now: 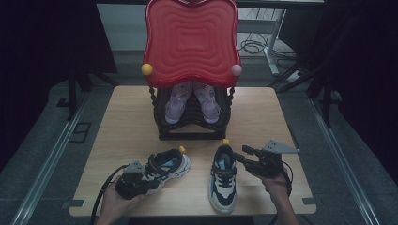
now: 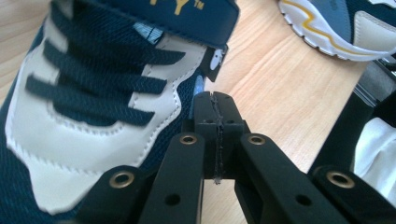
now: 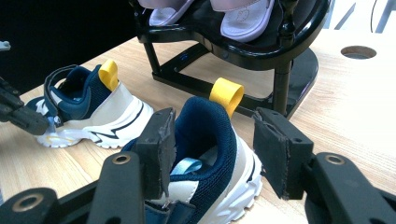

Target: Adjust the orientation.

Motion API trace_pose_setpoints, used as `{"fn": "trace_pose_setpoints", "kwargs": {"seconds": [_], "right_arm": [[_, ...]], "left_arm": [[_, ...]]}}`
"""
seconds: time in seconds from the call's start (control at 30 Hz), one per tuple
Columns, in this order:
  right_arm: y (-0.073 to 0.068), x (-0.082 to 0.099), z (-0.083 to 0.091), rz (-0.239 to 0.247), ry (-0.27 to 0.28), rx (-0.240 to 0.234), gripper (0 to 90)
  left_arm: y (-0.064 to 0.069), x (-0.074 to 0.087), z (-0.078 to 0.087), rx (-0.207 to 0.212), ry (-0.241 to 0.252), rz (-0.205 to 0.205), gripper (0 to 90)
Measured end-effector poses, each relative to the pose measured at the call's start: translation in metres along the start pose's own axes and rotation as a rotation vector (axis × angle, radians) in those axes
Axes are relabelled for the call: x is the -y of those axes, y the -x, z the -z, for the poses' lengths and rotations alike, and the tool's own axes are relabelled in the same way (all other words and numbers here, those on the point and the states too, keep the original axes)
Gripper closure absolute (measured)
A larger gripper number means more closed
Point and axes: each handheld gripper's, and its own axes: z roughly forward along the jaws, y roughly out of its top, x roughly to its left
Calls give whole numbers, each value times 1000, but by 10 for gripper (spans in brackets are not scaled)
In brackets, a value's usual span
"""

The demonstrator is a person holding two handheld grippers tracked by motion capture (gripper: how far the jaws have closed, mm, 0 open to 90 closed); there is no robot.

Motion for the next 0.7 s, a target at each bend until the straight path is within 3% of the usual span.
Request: {"fn": "trace_pose_setpoints", "kwargs": {"seconds": [0.7], "right_arm": [[-1, 0, -2, -5, -12, 1, 485]], "left_arm": [[-42, 10, 19, -74, 67, 108, 899]]}}
